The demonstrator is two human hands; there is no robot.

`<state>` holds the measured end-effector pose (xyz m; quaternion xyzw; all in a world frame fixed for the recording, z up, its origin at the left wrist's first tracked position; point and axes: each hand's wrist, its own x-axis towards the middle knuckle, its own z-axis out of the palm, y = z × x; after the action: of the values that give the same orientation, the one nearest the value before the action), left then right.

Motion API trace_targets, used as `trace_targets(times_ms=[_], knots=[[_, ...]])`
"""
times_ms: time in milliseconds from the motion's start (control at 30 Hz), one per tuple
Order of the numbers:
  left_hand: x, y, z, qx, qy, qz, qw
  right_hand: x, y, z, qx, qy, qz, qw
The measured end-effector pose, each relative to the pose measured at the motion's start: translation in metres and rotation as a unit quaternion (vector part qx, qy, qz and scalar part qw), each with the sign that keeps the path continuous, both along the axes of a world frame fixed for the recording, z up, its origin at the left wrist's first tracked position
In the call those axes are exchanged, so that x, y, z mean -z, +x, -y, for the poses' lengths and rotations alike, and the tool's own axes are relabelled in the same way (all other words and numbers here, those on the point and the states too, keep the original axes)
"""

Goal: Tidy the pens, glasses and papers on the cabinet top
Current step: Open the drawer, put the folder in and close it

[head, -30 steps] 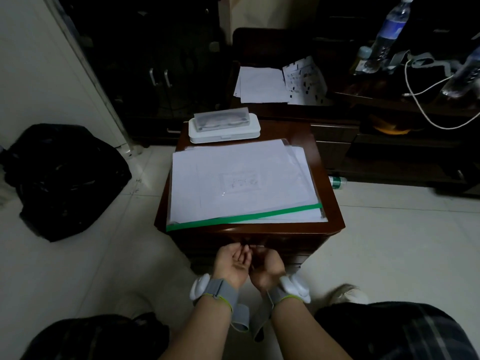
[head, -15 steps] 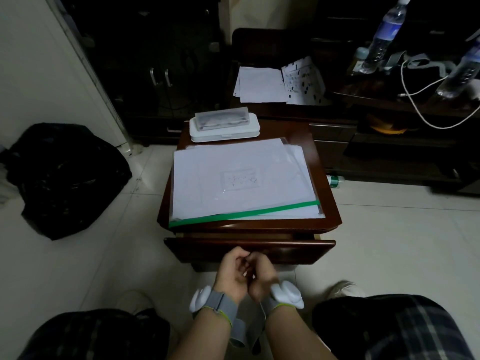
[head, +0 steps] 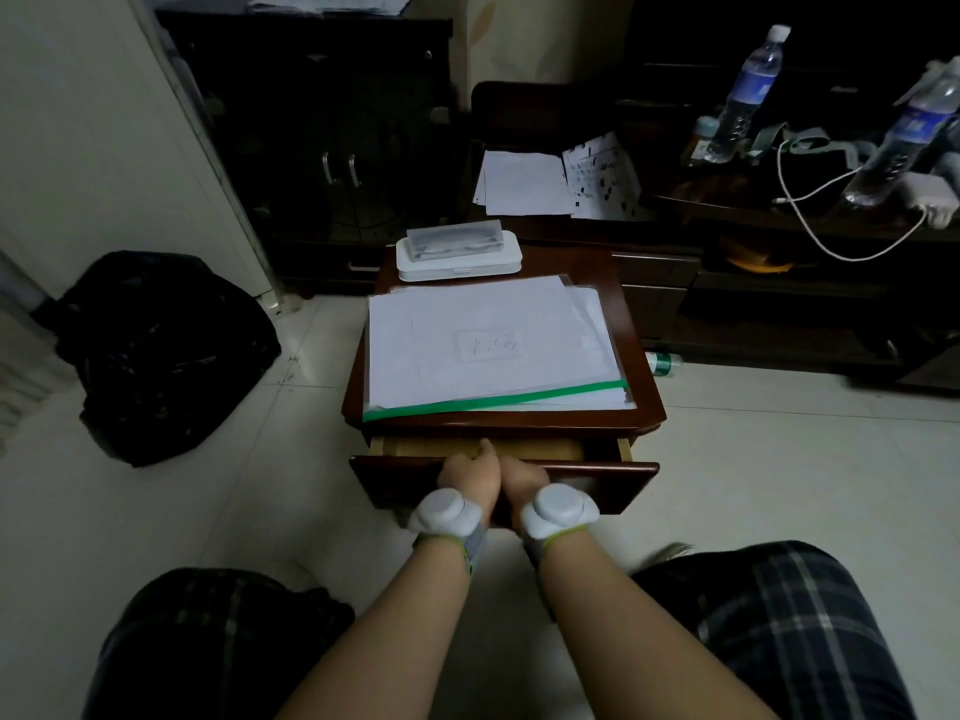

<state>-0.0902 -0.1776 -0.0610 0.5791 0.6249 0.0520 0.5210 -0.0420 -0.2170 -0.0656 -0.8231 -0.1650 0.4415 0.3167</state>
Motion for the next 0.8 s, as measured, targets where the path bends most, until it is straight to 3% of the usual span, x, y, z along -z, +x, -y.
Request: trace_targets(times_ms=[100, 167, 233, 367, 500, 667, 800], knots=[[0.002, -0.014, -0.015, 0.172, 0.21, -0.079, 0.959, 0.001, 0.012, 0.012, 0.01, -0.035, 0.185, 0.982], [0.006, -0.021, -0.025, 0.269, 0.285, -0.103, 0.914, -0.001, 0.015, 0.014, -0.096, -0.062, 0.321, 0.94], [0.008, -0.022, -0.035, 0.352, 0.311, -0.127, 0.874, -0.005, 0.02, 0.013, -0.213, -0.067, 0.383, 0.896], [0.003, -0.025, -0.045, 0.362, 0.354, -0.121, 0.854, -0.017, 0.027, 0.011, -0.302, -0.103, 0.407, 0.856], [0.006, -0.024, -0.046, 0.358, 0.285, -0.042, 0.888, -0.024, 0.021, 0.008, -0.359, -0.114, 0.426, 0.823], [0.012, -0.015, -0.056, 0.475, 0.182, -0.123, 0.852, -0.042, 0.02, -0.003, -0.352, -0.134, 0.43, 0.82], [0.007, -0.006, -0.065, 0.51, 0.176, -0.146, 0.829, -0.04, 0.027, -0.014, -0.402, -0.183, 0.36, 0.822]])
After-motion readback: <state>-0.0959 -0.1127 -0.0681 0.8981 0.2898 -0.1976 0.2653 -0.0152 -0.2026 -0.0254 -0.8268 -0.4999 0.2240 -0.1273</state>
